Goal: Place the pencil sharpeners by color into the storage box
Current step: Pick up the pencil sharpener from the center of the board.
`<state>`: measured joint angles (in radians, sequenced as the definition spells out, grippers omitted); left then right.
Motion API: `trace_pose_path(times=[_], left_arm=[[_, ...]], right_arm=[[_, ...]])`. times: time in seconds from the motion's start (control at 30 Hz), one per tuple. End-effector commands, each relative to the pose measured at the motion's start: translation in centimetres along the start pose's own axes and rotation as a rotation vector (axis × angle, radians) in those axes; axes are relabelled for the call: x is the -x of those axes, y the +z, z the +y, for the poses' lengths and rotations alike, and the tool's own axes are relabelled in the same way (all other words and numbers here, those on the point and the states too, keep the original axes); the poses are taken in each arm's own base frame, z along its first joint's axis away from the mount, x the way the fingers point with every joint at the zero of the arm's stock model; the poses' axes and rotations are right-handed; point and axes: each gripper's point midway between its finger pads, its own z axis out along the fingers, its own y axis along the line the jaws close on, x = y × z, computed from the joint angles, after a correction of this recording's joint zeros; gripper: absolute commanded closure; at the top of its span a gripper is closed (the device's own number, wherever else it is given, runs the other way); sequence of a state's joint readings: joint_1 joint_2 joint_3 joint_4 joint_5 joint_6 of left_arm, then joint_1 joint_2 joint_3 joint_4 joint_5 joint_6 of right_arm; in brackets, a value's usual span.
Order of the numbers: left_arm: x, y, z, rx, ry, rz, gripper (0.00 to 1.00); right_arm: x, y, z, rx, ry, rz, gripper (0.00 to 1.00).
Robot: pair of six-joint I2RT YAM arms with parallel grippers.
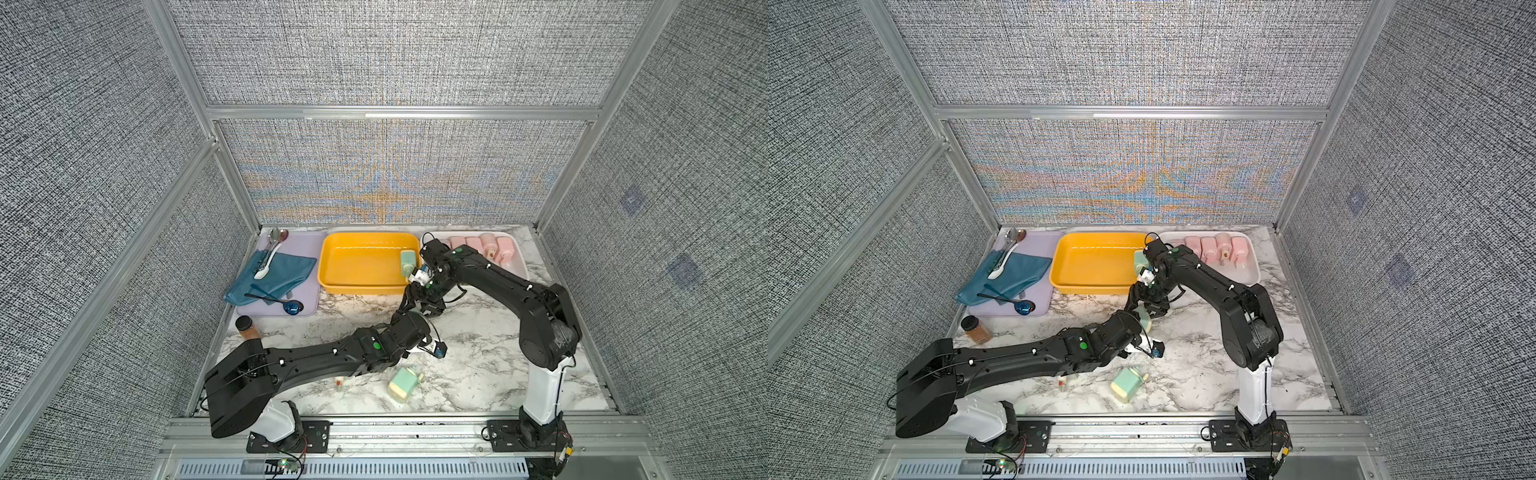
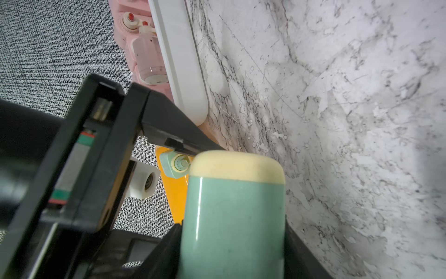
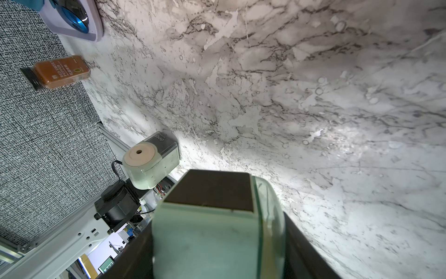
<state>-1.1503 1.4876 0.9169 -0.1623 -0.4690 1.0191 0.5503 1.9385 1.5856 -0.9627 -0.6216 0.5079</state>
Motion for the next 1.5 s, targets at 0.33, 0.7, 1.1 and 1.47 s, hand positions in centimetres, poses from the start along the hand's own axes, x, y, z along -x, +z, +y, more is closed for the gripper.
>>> trace_pose_path(times=[0.33,0.7,1.1,1.47], left_arm=[[1.3,-1.6,-0.6,-0.052,-0.098,-0.114,0.97],[0.9,-4.0,0.1,-0.041,-0.321,-0.234,1.00],[-1.6,-5.1,4.6,0.070,-0.702,-0.285,1.00],[-4.8,-2.8,9.9,0.164,-1.035,-0.133,1.00]], right_arm=[[0.4,-2.1,2.1,0.131,0.019,-0.055,0.31],[6.2,-14.7,2.5,0.215,0.038,-0.796,0.01],[2.6,-22.8,-1.4,0.106,-0.131,-1.386,0.01],[-2.0,-24.1,-8.8,-0.048,-0.029,-1.632,0.01]])
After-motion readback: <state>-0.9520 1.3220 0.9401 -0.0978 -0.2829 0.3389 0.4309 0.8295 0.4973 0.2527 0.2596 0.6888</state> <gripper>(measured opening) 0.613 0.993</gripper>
